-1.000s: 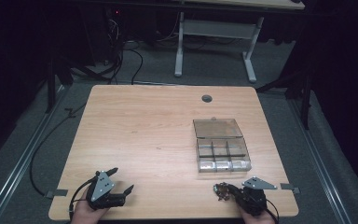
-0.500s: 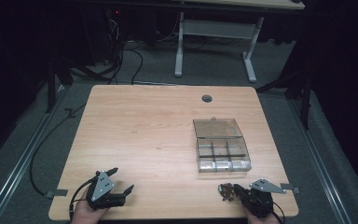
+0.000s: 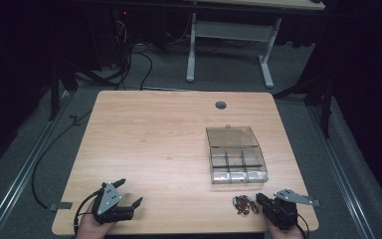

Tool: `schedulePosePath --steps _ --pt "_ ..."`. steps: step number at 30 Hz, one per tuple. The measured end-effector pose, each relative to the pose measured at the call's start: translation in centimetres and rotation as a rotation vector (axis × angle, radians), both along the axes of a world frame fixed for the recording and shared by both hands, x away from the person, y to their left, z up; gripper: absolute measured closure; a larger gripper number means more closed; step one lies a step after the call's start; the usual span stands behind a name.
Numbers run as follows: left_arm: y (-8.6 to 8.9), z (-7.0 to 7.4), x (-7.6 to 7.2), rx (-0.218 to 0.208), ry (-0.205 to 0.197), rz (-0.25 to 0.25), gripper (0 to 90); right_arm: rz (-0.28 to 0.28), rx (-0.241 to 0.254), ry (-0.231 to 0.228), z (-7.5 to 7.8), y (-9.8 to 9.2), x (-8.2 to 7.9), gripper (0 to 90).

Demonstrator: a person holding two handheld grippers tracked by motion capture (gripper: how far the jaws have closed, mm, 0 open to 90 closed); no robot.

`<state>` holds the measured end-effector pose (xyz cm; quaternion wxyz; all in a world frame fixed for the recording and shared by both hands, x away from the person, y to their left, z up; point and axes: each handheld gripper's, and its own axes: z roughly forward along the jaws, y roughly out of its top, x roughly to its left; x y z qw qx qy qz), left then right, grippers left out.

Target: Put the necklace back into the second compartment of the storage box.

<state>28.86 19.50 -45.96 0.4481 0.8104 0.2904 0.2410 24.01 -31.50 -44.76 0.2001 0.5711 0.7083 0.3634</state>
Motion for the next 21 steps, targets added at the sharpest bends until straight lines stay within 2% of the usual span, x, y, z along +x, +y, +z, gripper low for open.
schedulePosePath --steps 4,5,9,13,21 --pt "0.0 0.0 0.0 -0.002 0.000 -0.001 16.1 -0.001 -0.002 0.012 0.3 0.0 0.3 81.9" --pt "0.0 0.0 0.0 -0.002 0.000 -0.001 16.1 -0.002 -0.024 0.032 0.7 0.2 0.5 81.5" --pt "0.1 0.0 0.0 -0.008 -0.001 -0.002 16.0 0.001 -0.068 0.053 1.3 0.5 0.8 80.6" --pt "0.1 0.0 0.0 -0.010 -0.001 -0.006 16.0 0.000 -0.110 0.122 1.8 0.9 1.6 79.0" --pt "0.1 0.0 0.0 -0.015 -0.001 -0.013 16.0 -0.001 -0.155 0.255 2.4 0.8 3.0 73.4"
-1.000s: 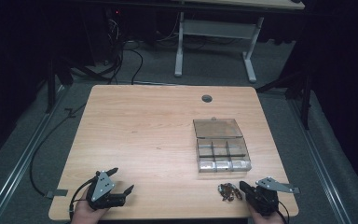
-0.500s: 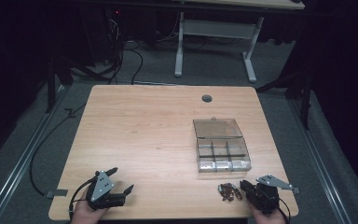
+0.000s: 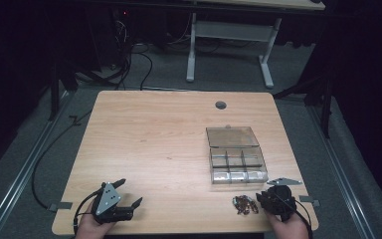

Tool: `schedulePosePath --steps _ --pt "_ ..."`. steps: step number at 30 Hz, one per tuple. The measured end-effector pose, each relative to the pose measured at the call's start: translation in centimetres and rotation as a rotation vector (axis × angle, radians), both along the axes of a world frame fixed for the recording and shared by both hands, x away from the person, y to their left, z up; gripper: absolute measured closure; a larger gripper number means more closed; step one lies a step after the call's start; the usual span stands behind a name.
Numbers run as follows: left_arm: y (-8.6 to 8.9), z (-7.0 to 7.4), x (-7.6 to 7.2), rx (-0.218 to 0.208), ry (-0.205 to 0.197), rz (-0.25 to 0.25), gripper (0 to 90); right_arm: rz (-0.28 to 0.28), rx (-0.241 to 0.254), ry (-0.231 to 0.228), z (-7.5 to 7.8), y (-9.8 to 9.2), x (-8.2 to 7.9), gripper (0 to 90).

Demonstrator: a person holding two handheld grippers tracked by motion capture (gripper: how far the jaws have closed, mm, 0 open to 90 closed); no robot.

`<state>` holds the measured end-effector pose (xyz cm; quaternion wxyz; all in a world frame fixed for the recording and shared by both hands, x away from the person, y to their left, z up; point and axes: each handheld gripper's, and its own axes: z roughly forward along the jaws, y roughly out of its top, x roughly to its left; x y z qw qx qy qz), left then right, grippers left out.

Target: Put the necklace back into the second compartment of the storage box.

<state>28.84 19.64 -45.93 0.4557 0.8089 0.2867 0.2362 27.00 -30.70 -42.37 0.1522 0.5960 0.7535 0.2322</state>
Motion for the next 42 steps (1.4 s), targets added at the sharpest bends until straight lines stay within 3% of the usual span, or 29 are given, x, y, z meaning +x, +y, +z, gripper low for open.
schedulePosePath --steps 23,34,42 --pt "0.0 0.0 0.0 -0.001 0.007 -0.004 16.0 0.059 -0.015 0.285 1.1 0.1 1.8 51.1" --pt "0.0 0.0 0.0 0.000 0.008 -0.006 16.0 0.117 -0.022 0.344 2.2 0.9 1.9 38.0" --pt "0.0 0.0 0.0 0.002 0.009 -0.009 16.0 0.172 -0.015 0.394 2.3 2.7 2.1 28.0"
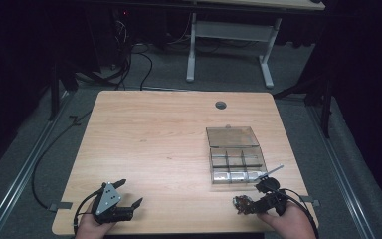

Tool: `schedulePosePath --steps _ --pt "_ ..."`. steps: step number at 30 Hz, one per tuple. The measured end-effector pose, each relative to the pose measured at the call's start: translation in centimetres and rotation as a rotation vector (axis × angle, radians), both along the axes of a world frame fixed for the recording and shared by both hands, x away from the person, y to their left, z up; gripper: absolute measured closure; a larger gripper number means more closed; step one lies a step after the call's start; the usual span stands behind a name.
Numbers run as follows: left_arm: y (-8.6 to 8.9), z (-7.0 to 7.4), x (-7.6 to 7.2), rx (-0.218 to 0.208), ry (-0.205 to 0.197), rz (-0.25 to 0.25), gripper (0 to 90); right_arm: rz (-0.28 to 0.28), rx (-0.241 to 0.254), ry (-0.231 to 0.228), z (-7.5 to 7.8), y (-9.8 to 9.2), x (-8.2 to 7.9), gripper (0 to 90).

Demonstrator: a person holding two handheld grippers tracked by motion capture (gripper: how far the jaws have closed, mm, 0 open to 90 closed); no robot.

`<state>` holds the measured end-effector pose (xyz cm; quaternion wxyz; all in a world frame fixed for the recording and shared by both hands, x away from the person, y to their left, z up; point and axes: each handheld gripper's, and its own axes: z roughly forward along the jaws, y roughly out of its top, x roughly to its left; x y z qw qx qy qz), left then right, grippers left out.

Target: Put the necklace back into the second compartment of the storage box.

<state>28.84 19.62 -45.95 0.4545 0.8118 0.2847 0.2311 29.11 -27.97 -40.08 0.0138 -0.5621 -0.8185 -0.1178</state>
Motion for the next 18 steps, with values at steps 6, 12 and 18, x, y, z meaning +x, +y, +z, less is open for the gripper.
schedulePosePath --steps 6,12,18 --pt "0.0 0.0 0.0 0.000 0.001 -0.002 16.0 0.042 -0.018 0.012 -0.5 1.6 0.6 23.3" --pt "0.0 0.0 0.0 -0.002 0.000 -0.003 16.0 0.045 -0.059 0.041 -1.6 2.8 1.7 21.9" --pt "0.0 0.0 0.0 -0.002 0.000 -0.005 16.0 0.061 -0.102 0.028 -1.7 3.1 1.9 33.5"
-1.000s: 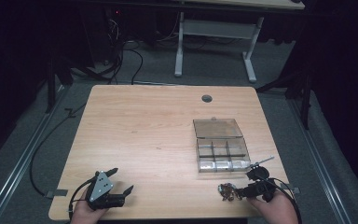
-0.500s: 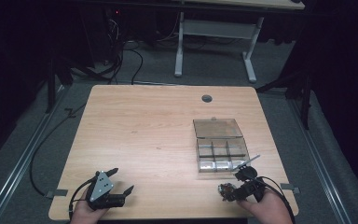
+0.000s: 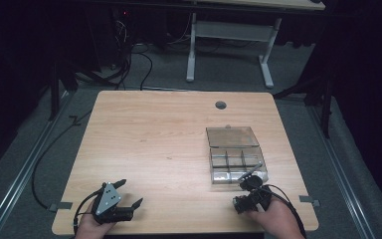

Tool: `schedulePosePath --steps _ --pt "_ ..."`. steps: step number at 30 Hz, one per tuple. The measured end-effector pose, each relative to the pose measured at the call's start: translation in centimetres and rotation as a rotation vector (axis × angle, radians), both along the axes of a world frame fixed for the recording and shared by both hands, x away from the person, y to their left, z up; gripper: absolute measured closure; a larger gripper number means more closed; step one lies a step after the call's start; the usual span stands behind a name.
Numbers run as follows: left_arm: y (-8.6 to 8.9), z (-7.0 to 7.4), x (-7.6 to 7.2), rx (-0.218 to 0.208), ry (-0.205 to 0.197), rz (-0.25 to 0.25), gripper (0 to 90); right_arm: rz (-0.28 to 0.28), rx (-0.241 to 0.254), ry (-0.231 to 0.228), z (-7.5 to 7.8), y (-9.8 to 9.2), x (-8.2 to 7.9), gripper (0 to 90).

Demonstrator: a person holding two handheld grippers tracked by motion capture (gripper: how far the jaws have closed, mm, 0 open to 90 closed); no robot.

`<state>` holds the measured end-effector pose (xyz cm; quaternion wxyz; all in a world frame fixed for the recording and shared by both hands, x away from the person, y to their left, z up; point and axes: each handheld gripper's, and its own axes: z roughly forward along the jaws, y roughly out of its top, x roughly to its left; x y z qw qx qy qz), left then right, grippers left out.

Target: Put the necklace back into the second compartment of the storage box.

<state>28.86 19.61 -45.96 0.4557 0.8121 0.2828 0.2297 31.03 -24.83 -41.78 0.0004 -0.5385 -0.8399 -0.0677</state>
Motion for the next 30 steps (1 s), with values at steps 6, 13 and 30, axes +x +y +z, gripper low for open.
schedulePosePath --steps 6,13,30 --pt "0.0 0.0 0.0 0.000 0.000 -0.001 16.0 0.009 -0.016 -0.004 0.2 -0.2 -0.1 50.9" --pt "0.0 0.0 0.0 0.003 0.002 -0.001 16.0 0.046 -0.056 -0.020 0.3 0.0 -0.2 67.3" --pt "0.0 0.0 0.0 0.001 0.003 -0.001 16.0 0.050 -0.050 -0.037 1.6 -0.5 -0.2 71.4"
